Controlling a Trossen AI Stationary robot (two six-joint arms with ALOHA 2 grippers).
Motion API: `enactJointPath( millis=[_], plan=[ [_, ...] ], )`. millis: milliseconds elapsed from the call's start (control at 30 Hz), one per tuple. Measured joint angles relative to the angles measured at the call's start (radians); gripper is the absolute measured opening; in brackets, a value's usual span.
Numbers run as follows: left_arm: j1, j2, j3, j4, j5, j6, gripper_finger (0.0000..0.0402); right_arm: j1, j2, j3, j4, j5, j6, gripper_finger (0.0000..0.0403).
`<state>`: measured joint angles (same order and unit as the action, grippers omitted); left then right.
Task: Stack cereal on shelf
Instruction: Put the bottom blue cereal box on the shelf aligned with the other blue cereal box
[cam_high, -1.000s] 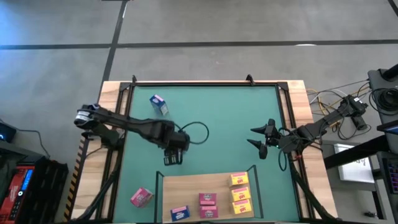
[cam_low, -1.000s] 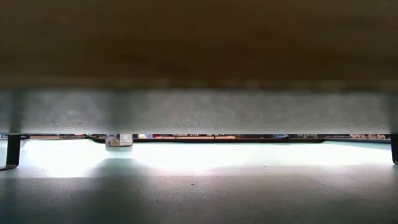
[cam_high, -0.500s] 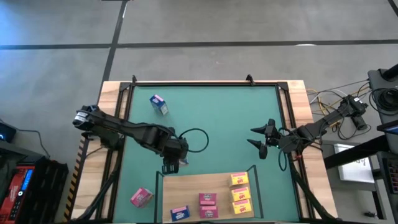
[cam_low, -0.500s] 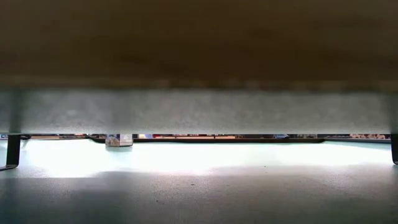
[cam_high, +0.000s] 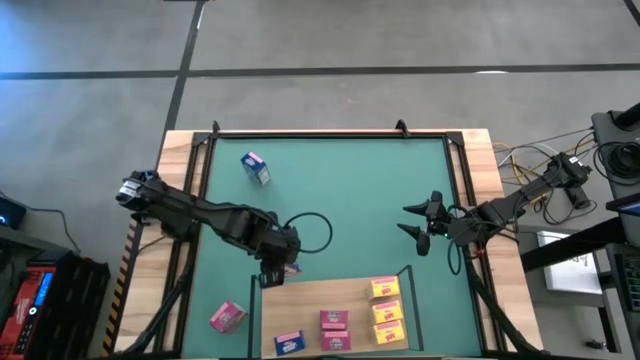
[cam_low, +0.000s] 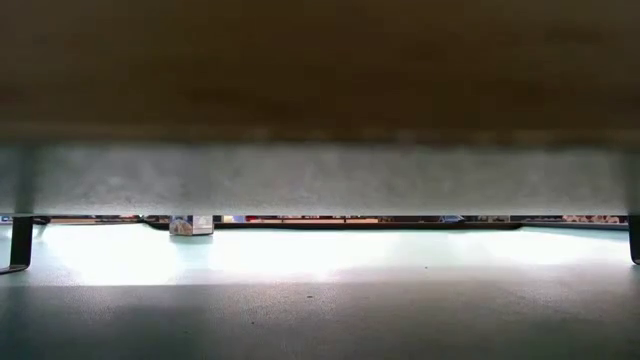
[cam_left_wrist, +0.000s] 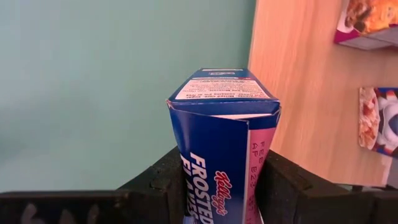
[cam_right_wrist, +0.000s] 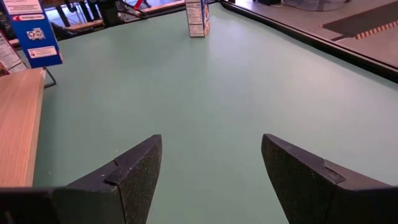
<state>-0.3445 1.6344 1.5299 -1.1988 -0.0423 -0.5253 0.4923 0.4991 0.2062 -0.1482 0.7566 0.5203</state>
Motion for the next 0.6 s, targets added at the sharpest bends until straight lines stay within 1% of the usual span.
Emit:
enactJointPath(
  millis=[200,600],
  plan=[
    [-0.011,0.000,0.000,0.002,0.000,-0.072,0.0133,0.000,0.000,0.000,0.000,0.000,0.000,0.0265],
    [-0.081,0.037,0.000,0.062,0.010,-0.051,0.0133,0.000,0.000,0.000,0.000,0.000,0.000,0.0265]
  ],
)
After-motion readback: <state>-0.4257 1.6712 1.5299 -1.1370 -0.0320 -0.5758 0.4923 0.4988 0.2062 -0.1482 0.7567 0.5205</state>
